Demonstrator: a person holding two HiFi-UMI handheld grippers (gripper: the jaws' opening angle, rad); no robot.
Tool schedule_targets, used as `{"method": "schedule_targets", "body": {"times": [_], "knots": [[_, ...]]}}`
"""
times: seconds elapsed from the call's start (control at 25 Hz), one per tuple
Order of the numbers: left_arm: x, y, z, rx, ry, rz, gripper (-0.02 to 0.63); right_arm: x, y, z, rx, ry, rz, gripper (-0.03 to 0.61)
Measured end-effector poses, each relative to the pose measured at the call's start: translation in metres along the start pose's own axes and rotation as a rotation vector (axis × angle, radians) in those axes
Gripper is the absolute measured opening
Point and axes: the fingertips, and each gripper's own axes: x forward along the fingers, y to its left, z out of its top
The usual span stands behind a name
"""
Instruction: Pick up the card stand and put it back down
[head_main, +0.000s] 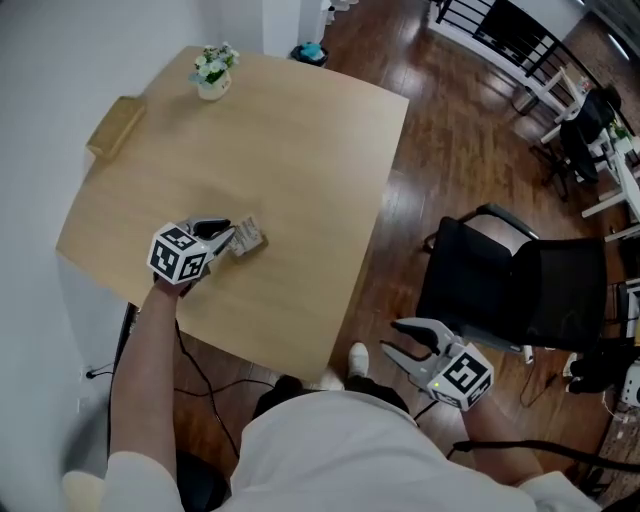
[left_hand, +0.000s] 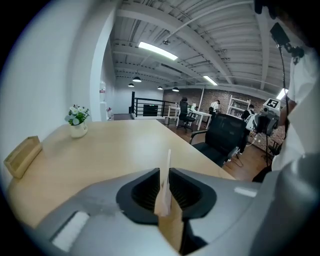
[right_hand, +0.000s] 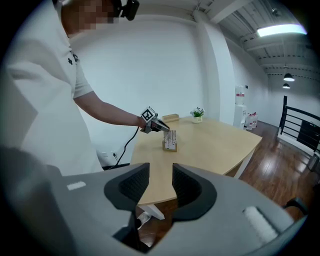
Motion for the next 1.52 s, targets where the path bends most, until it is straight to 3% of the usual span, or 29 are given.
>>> {"method": "schedule_targets", "body": {"times": [0.44, 0.88, 1.52], "knots": [[0.001, -0.002, 0.003, 0.01, -0.015, -0.04, 0.018, 0.002, -0.001, -0.007, 0.005, 0.005, -0.005, 0.149], [-0.006, -0.004, 0.013, 0.005, -0.034, -0.049, 0.017, 0.004, -0.001, -0.01, 0.028, 0.011, 0.001, 0.15], [-0.052, -0.007, 0.056, 0.001, -0.129, -0.02, 0.017, 0.003, -0.002, -0.003, 0.005, -0.034, 0.038, 0.149]]}}
